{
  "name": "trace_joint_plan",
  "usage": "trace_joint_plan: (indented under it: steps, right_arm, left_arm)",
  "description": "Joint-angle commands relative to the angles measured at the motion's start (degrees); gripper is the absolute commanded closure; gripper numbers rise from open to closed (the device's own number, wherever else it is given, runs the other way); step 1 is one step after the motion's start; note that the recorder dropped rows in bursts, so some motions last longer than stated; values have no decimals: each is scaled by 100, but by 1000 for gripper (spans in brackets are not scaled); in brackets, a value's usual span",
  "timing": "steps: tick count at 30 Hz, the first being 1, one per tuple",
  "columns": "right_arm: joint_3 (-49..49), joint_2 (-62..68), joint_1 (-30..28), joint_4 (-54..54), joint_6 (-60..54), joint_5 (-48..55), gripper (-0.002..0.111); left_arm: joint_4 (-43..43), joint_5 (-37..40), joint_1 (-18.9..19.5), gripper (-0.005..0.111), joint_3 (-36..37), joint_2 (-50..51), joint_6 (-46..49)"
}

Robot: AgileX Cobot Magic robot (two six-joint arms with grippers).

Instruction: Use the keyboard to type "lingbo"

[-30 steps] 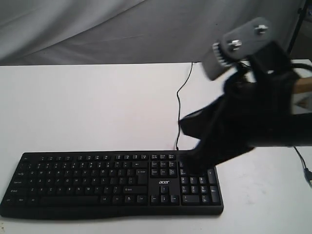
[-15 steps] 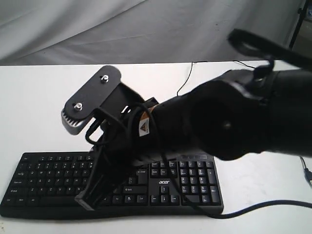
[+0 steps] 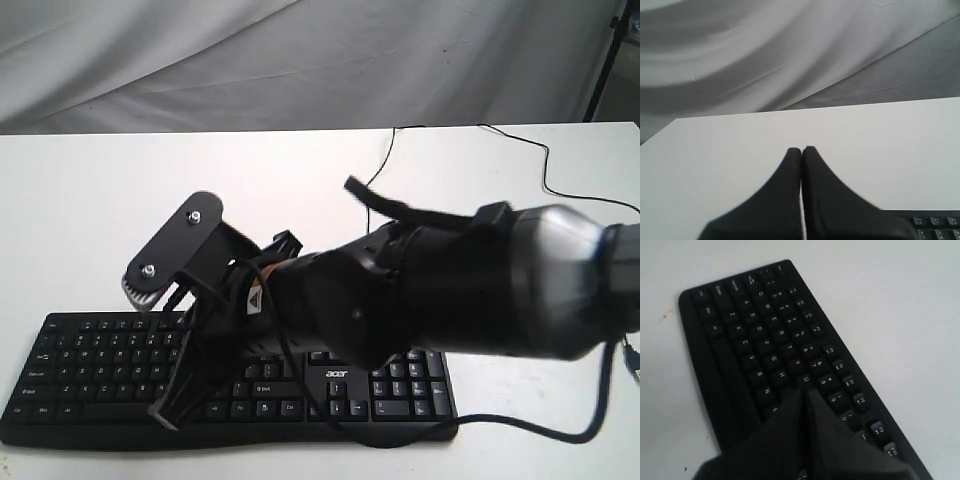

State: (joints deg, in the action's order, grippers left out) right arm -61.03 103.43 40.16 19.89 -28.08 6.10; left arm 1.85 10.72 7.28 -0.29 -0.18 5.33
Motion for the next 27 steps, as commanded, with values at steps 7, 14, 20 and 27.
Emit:
trace_joint_plan:
  steps: [7, 14, 20, 27]
  right_arm:
    - [-44, 629, 175, 13, -64, -980, 108]
    - [-44, 851, 129, -46, -64, -1047, 108]
    - [-44, 969, 47, -158, -69, -1172, 108]
    - [42, 1013, -77, -317, -70, -1140, 108]
  left_arm:
    - [-3, -25, -22, 106, 29, 18, -16]
    - [-3, -25, -22, 106, 29, 18, -16]
    - [-3, -25, -22, 106, 29, 18, -16]
    - [-3, -25, -22, 106, 29, 18, -16]
